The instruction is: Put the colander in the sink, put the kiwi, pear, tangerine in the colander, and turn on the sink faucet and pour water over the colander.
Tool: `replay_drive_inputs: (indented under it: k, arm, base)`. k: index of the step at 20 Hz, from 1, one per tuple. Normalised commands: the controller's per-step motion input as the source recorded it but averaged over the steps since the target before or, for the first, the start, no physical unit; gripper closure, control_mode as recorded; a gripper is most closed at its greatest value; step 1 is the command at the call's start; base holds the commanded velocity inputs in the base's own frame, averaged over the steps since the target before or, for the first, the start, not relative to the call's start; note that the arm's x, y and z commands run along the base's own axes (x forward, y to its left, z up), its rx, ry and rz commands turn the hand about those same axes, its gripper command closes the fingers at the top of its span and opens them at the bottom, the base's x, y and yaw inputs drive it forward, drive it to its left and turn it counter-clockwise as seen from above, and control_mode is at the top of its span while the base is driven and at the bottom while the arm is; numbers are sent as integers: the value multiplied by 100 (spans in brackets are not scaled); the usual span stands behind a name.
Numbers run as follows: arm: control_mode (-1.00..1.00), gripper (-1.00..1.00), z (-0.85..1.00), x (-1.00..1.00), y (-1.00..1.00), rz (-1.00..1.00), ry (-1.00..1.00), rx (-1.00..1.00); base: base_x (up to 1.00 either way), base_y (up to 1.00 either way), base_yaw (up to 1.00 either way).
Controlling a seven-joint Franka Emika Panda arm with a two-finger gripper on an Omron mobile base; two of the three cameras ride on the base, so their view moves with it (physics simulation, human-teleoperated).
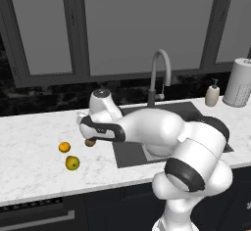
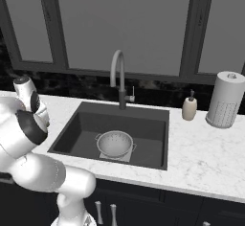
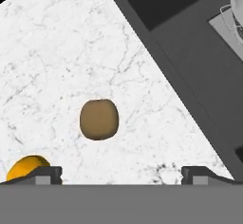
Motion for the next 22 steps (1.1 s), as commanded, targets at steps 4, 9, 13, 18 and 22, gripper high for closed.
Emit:
replay_drive_inputs:
  k: [4,9,13,18,22]
  arm:
    - [-100,-100,-21,30,13,-1,12,0]
    - [-100,-100,-27,21,12,0,17,0]
    - [-100,-100,-23,25,1,0,3,0]
    - [-100,-100,-24,20,7,0,0,0]
    - [-100,-100,-25,10,9,0,0,0]
  base:
    - [0,0,0]
    - [0,0,0]
    - [0,0,0]
    - [0,0,0]
    - [0,0,0]
